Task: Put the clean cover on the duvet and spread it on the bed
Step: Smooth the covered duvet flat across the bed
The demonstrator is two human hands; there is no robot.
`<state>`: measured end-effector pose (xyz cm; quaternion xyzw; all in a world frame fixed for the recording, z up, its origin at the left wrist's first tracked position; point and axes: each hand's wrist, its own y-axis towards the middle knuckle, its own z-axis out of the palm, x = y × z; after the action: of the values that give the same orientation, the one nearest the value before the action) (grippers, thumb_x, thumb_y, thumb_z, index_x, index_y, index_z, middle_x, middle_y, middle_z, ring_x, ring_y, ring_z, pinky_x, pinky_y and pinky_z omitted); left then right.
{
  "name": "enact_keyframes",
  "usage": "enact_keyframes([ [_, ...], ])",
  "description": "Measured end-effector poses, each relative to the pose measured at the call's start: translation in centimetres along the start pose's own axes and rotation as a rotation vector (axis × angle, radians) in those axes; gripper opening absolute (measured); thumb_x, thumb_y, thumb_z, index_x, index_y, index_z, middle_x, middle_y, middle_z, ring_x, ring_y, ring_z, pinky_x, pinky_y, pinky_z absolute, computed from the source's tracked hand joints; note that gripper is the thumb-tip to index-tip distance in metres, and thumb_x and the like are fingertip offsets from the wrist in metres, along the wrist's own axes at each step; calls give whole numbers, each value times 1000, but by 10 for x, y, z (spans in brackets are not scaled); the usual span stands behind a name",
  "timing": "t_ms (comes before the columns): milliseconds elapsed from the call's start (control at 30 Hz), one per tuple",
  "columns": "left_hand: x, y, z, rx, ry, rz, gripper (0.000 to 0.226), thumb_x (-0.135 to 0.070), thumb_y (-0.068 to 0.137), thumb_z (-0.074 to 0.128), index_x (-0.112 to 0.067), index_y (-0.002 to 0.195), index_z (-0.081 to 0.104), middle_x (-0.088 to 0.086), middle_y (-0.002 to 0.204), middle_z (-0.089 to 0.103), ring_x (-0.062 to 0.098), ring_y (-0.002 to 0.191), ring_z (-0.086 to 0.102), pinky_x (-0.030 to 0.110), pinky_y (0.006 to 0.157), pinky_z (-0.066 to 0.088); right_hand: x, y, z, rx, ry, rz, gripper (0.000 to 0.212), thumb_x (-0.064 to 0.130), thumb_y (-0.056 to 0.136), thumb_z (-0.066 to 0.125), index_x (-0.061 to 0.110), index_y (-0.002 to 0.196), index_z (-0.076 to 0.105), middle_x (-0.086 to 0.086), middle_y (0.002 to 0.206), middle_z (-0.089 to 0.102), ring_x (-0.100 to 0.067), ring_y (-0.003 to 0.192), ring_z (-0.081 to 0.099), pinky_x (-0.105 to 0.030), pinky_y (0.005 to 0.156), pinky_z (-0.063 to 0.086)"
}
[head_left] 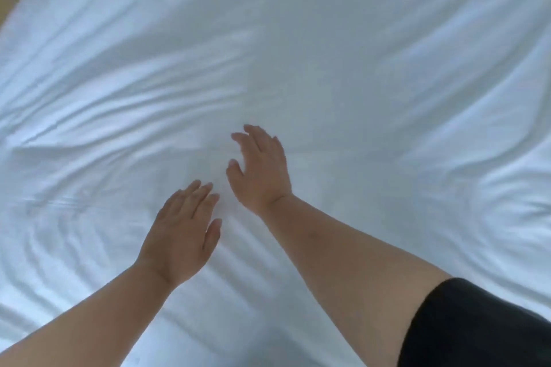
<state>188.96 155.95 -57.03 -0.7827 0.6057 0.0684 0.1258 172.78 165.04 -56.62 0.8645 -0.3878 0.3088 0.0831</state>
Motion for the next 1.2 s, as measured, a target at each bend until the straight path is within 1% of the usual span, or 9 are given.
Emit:
enact_keyframes([
  [133,-175,76,36,70,-33,300,47,-29,95,40,-4,121,69,14,134,63,34,131,56,48,113,35,-164,-69,-131,-140,31,152,49,16,91,59,14,140,55,-6,155,44,-23,149,30,-43,126,13],
  [367,-541,171,123,90,-86,823,40,-26,93,47,-8,118,72,11,131,66,32,130,58,50,108,47,-502,-306,-363,-412,-196,812,53,12,91,65,10,143,54,-12,155,45,-29,147,35,-41,122,21],
  [500,-669,180,170,184,-85,939,44,-26,90,57,-11,131,65,8,144,57,30,139,48,49,114,40,-613,-431,-416,-330,-249,1155,58,27,97,55,13,152,41,-10,161,34,-27,150,26,-46,122,23],
  [633,-731,184,212,365,21,974,56,-30,99,47,-15,152,40,5,164,30,29,154,20,48,125,13,-664,-456,-416,-244,-255,1182,61,40,97,39,12,151,37,-14,162,29,-30,151,22,-49,123,20],
  [767,-718,235,222,326,150,852,64,-42,100,37,-22,159,24,4,169,8,24,156,2,47,125,-4,-676,-363,-395,-343,-265,1180,66,42,100,28,11,158,23,-16,166,17,-30,155,10,-54,123,10],
  [867,-654,310,202,276,256,625,70,-56,98,27,-29,161,10,1,170,-4,19,156,-8,42,123,-11,-663,-244,-384,-305,-230,1091,70,50,101,23,18,162,10,-7,170,4,-29,157,0,-63,121,3],
  [1033,-471,391,142,203,417,250,72,-62,94,10,-34,160,7,-5,170,-1,16,155,-4,40,124,-5,-519,-31,-290,76,-362,450,63,58,101,23,44,160,6,3,171,-8,-34,155,-13,-68,115,-14],
  [1100,-375,378,114,204,444,14,70,-61,97,11,-33,160,7,-7,169,-2,15,155,-3,40,125,-1,-450,6,-244,202,-338,218,57,49,103,25,46,159,12,5,171,-6,-33,155,-17,-67,113,-20],
  [1200,-252,324,75,210,447,-308,74,-63,97,11,-26,161,13,-4,170,1,19,156,3,46,125,7,-405,2,-225,312,-293,-44,54,36,105,30,37,159,22,6,170,10,-17,157,-1,-52,121,-16],
])
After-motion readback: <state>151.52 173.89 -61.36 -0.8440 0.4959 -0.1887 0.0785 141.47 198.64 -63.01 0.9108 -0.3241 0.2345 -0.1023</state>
